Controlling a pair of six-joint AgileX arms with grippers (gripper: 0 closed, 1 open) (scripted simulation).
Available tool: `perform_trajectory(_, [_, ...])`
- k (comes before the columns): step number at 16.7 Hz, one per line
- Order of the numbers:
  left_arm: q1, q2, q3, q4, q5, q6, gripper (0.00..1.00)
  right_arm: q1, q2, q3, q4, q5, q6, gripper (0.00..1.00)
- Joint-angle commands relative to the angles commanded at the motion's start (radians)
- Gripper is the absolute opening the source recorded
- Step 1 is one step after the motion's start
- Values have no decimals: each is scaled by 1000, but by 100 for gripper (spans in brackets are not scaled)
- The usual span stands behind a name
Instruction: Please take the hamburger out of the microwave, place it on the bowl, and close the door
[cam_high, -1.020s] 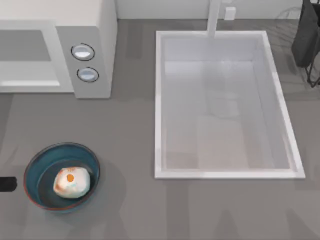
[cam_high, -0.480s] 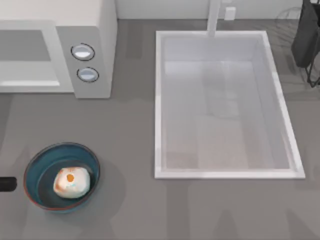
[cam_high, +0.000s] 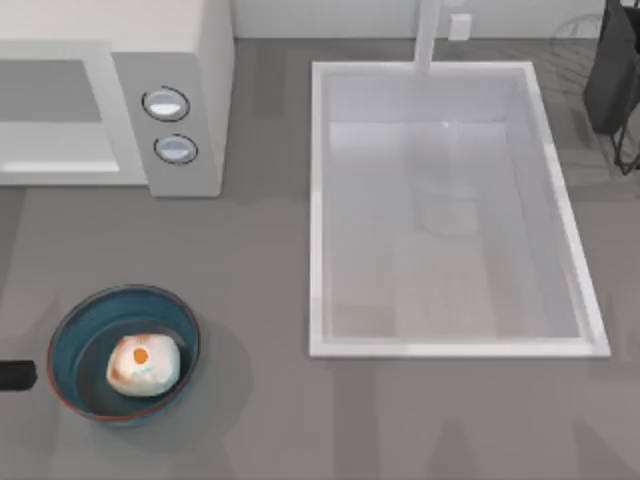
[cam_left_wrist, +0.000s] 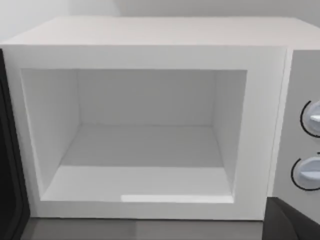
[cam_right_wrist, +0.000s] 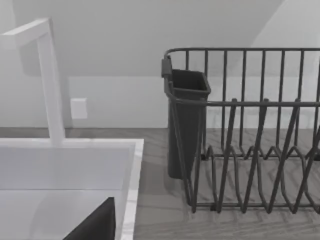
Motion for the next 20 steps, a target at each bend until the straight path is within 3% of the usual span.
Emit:
perform_trajectory(7, [-17, -32, 6, -41, -18, -1, 0, 0, 0, 0, 0, 0, 0, 100])
perform_trajectory(14, [148, -194, 7, -203, 148, -3, 0, 0, 0, 0, 0, 0, 0, 100])
perform_trajectory(20, [132, -153, 23, -205, 131, -3, 0, 0, 0, 0, 0, 0, 0, 100])
